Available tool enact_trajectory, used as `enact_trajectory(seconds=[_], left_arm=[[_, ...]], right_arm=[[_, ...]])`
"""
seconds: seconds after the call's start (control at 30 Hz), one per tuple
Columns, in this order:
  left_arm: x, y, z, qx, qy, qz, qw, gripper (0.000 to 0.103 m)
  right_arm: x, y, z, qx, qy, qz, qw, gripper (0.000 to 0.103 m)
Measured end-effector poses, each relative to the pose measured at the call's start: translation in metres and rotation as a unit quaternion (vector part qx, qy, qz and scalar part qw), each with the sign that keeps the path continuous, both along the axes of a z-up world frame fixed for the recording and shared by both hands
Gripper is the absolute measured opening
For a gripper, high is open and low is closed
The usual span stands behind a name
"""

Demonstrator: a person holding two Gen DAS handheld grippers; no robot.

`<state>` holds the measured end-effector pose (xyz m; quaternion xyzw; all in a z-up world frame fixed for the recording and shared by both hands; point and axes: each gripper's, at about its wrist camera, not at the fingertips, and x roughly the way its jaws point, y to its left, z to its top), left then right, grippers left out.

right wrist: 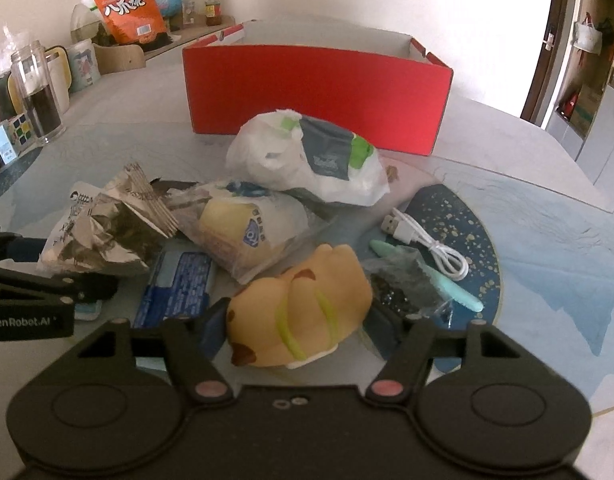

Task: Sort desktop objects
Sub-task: 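Grasp the white sausage snack pouch with left tool while right tool grasps yellow cat toy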

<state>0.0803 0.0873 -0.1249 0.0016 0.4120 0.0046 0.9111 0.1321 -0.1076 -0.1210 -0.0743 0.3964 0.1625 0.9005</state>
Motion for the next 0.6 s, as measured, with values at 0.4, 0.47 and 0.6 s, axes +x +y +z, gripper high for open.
enact_trajectory(seconds=[0.4,0.47,0.6], left_arm=[[-0.004,0.001,0.007,0.026,0.01,0.011,0.9996,0.038],[-0.005,0.001,0.007,0.033,0.018,0.019,0.9991,0.054],[-0.011,0.006,0.006,0.038,0.026,0.025,0.9987,0.072]], right_arm=[[-0.008,0.0,0.011,0.007,-0.011,-0.001,1.0,0.069],[-0.01,-0.001,0.013,0.008,-0.014,-0.001,1.0,0.069],[-0.012,-0.003,0.015,0.011,-0.015,-0.002,1.0,0.069]])
